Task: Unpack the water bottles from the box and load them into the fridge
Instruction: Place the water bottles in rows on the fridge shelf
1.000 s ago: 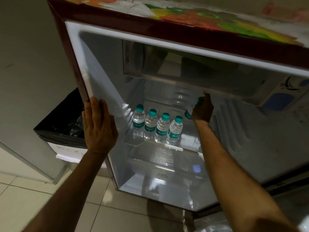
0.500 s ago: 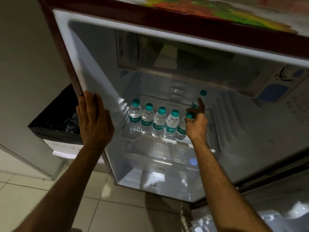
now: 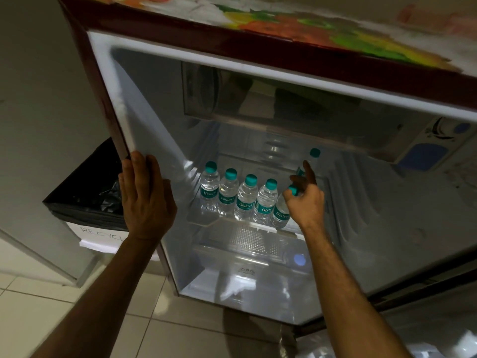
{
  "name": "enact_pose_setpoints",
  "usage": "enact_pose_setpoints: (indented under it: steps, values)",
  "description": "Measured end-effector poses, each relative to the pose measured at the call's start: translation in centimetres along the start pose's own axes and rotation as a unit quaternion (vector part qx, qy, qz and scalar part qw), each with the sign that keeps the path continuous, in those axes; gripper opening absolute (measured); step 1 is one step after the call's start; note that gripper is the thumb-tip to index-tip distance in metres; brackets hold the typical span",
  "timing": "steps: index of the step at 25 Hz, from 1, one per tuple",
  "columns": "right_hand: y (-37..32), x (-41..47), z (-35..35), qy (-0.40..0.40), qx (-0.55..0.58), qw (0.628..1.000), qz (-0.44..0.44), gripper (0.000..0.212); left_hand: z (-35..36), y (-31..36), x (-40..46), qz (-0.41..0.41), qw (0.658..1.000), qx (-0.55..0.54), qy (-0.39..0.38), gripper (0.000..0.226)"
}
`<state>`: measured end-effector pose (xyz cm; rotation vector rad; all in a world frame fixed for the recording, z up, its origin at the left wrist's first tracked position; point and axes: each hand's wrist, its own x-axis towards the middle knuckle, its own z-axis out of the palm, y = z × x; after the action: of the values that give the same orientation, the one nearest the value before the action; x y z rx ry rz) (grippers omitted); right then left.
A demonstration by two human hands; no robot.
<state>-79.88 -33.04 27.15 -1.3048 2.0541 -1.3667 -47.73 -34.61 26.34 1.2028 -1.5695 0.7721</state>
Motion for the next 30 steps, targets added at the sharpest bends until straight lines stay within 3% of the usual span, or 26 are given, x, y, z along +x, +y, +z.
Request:
enact_pose_setpoints:
  steps: [2, 4, 6, 8, 11, 14, 16, 22, 26, 30]
  values:
    - [-1.2, 2.0, -0.8, 0.057, 0.084, 0.995, 0.014, 0.038, -0.1, 0.0, 0.0, -0.002, 1.000, -0.001, -0.003, 0.090]
    - [-2.0, 5.7, -1.1, 0.141, 0.028, 0.990, -0.006, 0.017, -0.1, 0.0, 0.1, -0.004, 1.000, -0.002, -0.009, 0.090]
    - [-3.0, 9.0, -1.2, 0.187, -0.039, 0.981, -0.041, 0.020, -0.1, 0.0, 0.1, -0.008, 1.000, -0.003, -0.010, 0.091]
    - [-3.3, 12.0, -0.9, 0.134, -0.118, 0.983, -0.042, 0.030, 0.0, 0.0, 0.2, -0.009, 1.000, -0.001, -0.007, 0.091]
    - [-1.8, 15.1, -0.3, 0.026, -0.206, 0.977, 0.046, 0.042, 0.0, 0.0, 0.2, -0.004, 1.000, -0.002, -0.008, 0.091]
    - [0.9, 15.9, 0.0, -0.046, -0.148, 0.981, 0.117, 0.056, -0.1, 0.0, 0.2, -0.001, 1.000, -0.003, -0.005, 0.089]
    - [2.4, 16.1, -0.2, -0.039, -0.122, 0.986, 0.109, 0.057, -0.1, -0.1, 0.2, -0.001, 1.000, -0.007, -0.006, 0.089]
    - [5.1, 15.0, -0.9, 0.067, -0.096, 0.993, 0.032, 0.043, 0.1, -0.1, 0.0, -0.001, 1.000, 0.000, -0.004, 0.088]
    - [4.0, 9.2, -0.4, 0.201, 0.049, 0.978, 0.033, 0.051, 0.1, -0.2, -0.1, -0.002, 1.000, 0.002, -0.005, 0.090]
    - [3.0, 4.1, -0.2, 0.178, 0.101, 0.977, 0.055, 0.052, -0.1, 0.0, 0.1, -0.002, 1.000, -0.003, -0.001, 0.089]
